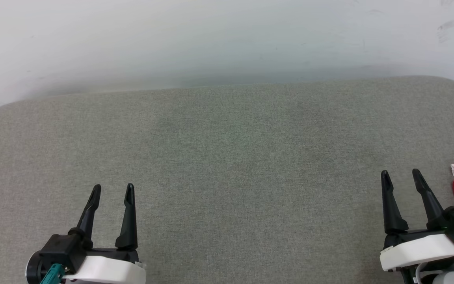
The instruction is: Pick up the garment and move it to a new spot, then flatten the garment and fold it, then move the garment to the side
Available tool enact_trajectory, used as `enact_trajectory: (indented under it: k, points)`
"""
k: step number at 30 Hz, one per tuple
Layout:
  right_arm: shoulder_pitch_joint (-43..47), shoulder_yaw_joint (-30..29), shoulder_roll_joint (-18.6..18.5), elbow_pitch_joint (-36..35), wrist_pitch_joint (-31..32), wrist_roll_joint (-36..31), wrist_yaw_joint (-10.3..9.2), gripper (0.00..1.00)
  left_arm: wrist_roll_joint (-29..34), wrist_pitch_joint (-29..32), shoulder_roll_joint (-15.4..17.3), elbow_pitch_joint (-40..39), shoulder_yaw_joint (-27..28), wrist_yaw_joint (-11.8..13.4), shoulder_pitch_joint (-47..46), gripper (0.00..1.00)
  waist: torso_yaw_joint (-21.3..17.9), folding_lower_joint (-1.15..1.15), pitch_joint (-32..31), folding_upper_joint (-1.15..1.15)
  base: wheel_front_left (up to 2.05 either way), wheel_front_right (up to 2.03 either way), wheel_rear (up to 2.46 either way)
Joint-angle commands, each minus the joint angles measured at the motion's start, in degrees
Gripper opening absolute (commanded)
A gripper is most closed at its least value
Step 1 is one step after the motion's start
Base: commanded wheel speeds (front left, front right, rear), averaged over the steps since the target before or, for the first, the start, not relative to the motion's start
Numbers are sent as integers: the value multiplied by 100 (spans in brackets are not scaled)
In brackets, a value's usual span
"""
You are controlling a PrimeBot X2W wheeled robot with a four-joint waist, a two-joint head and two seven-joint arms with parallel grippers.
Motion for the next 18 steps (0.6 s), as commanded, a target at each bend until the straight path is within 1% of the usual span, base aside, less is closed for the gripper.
enact_trajectory:
  k: [1,10,11,13,18]
  points:
    - [-48,0,70,6,-36,-29,-2,100,-17,-12,-4,-30,13,-20,69,100,-1,1,0,0,0,0,0]
    - [-53,35,141,16,-61,-46,-2,100,-242,-12,-6,-83,125,76,73,100,-14,1,-8,0,0,0,0]
    - [-13,33,110,9,-48,-40,0,0,-246,0,-4,-87,114,71,50,0,-14,1,-7,0,0,0,0]
    - [19,45,111,85,-45,-34,0,0,-252,3,-3,-17,108,82,70,0,-15,1,-5,0,0,0,0]
    - [-15,15,127,136,98,534,0,0,-817,136,2,78,115,70,10,0,-9,1,-17,0,0,0,0]
